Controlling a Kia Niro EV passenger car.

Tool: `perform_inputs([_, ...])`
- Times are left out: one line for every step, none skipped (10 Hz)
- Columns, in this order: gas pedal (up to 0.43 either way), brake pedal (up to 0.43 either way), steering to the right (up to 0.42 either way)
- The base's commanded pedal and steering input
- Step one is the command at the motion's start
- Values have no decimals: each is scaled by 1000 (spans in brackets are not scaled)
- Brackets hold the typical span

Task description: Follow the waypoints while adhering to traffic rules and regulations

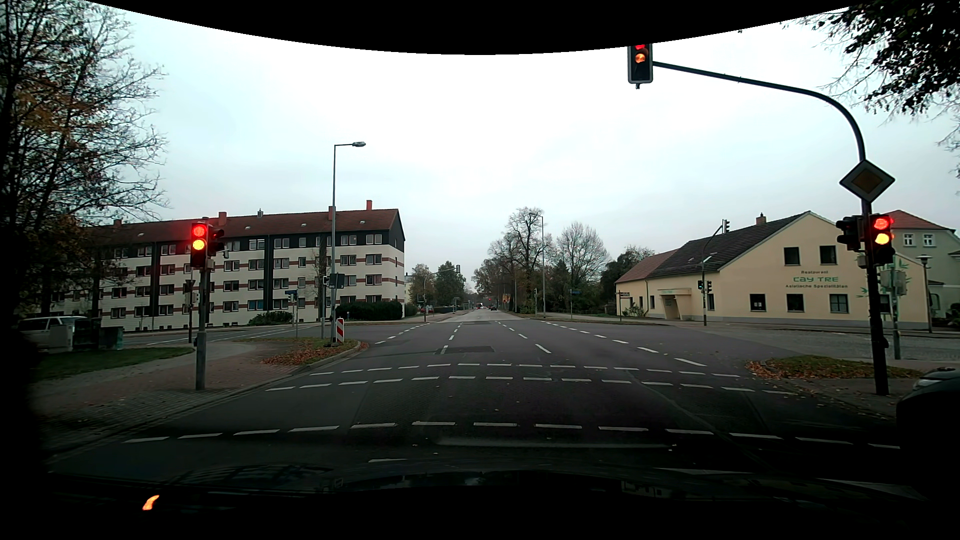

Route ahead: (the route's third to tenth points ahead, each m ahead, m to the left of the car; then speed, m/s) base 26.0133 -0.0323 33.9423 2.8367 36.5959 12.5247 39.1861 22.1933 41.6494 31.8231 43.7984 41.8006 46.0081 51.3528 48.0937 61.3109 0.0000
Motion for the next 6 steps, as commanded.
perform_inputs([28,0,-4])
perform_inputs([130,0,-4])
perform_inputs([157,0,-4])
perform_inputs([197,0,-4])
perform_inputs([209,0,-4])
perform_inputs([209,0,-4])
